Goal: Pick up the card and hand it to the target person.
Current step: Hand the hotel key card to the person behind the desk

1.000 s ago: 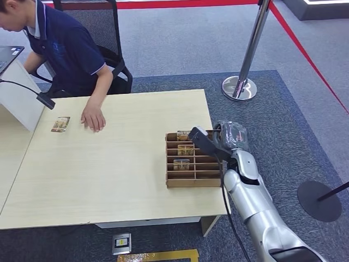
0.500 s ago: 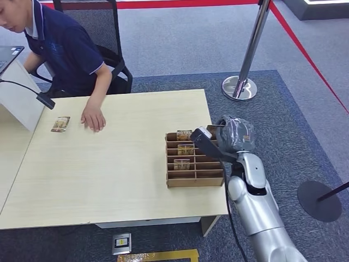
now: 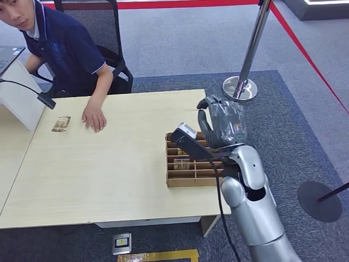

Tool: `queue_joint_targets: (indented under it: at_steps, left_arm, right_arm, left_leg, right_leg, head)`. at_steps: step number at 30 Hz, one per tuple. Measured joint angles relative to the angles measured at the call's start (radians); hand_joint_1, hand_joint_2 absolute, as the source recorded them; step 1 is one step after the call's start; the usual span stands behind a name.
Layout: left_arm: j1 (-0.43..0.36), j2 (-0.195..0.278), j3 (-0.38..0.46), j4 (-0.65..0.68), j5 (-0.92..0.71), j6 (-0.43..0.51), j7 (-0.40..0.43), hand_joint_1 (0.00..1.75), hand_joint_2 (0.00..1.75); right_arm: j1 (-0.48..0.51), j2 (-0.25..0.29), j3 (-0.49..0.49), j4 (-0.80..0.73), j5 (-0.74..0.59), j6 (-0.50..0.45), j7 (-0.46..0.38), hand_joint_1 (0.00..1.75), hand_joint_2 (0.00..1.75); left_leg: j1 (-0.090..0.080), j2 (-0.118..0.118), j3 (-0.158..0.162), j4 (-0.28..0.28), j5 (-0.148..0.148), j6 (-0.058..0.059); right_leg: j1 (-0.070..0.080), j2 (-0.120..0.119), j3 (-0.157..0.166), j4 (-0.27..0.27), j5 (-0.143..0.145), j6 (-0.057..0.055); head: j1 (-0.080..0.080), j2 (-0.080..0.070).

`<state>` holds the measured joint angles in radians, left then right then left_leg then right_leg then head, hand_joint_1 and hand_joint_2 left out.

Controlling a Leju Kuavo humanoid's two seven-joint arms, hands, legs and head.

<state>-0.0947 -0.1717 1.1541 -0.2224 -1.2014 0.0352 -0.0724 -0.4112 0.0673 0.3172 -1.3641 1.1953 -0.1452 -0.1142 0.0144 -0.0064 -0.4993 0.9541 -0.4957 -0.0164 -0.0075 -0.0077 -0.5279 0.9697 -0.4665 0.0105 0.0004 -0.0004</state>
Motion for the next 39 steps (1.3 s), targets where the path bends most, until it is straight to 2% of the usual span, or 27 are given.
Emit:
queue_joint_targets:
  at_steps: [5,11,18,25,34,35,38,39]
  left_arm:
    - [-0.003,0.000,0.000,0.000,-0.007,0.000,-0.008,0.00,0.00]
    - [-0.009,-0.003,-0.002,0.001,-0.017,-0.001,0.000,0.00,0.00]
    - [-0.009,-0.010,-0.003,0.003,-0.019,-0.002,0.015,0.00,0.00]
    - [-0.009,-0.012,-0.003,0.006,-0.016,-0.001,0.019,0.00,0.00]
    - [-0.009,-0.015,-0.003,0.006,-0.013,0.000,0.022,0.00,0.00]
    - [-0.009,-0.015,-0.003,0.006,-0.013,0.001,0.022,0.00,0.00]
    - [-0.009,-0.016,-0.003,0.006,-0.013,0.002,0.022,0.00,0.00]
    - [-0.009,-0.016,-0.003,0.006,-0.013,0.003,0.022,0.00,0.00]
  right_arm:
    - [-0.094,0.037,0.043,0.085,-0.039,-0.024,-0.009,1.75,1.75]
    - [-0.264,0.136,0.070,0.333,-0.053,-0.094,-0.017,1.75,1.75]
    - [-0.353,0.216,0.087,0.540,-0.055,-0.150,-0.019,1.75,1.75]
    - [-0.392,0.251,0.099,0.694,-0.052,-0.177,-0.009,1.75,1.75]
    - [-0.414,0.255,0.133,0.830,0.012,-0.202,0.051,1.75,1.75]
    - [-0.415,0.255,0.135,0.840,0.015,-0.204,0.055,1.47,1.75]
    - [-0.417,0.255,0.138,0.863,0.003,-0.212,0.055,0.16,1.75]
    - [-0.417,0.255,0.137,0.869,-0.009,-0.216,0.051,0.00,1.75]
  left_leg:
    - [0.000,0.000,0.000,0.000,0.001,0.000]
    - [0.000,0.001,0.000,0.000,0.002,-0.001]
    - [0.000,0.000,0.000,0.000,0.002,-0.001]
    - [0.000,0.000,0.000,0.000,0.002,-0.001]
    - [0.000,0.000,0.000,0.000,0.002,-0.001]
    - [0.000,0.000,0.000,0.000,0.002,-0.001]
    - [0.000,0.000,0.000,0.000,0.002,-0.001]
    - [0.000,0.000,0.000,0.000,0.002,-0.001]
  right_leg:
    - [0.000,0.000,0.000,0.001,0.001,-0.002]
    - [0.000,0.000,0.000,0.001,0.002,-0.002]
    - [0.000,0.000,-0.001,0.001,0.002,-0.002]
    - [0.000,0.000,-0.001,0.001,0.002,-0.002]
    - [0.000,0.000,-0.001,0.001,0.002,-0.002]
    - [0.000,0.000,-0.001,0.001,0.002,-0.002]
    - [0.000,0.000,-0.001,0.001,0.002,-0.002]
    - [0.000,0.000,-0.001,0.001,0.002,-0.002]
  head:
    - [0.000,0.000]
    - [0.000,0.000]
    - [0.000,0.000]
    - [0.000,0.000]
    - [0.000,0.000]
    - [0.000,0.000]
    - [0.000,0.000]
    - [0.000,0.000]
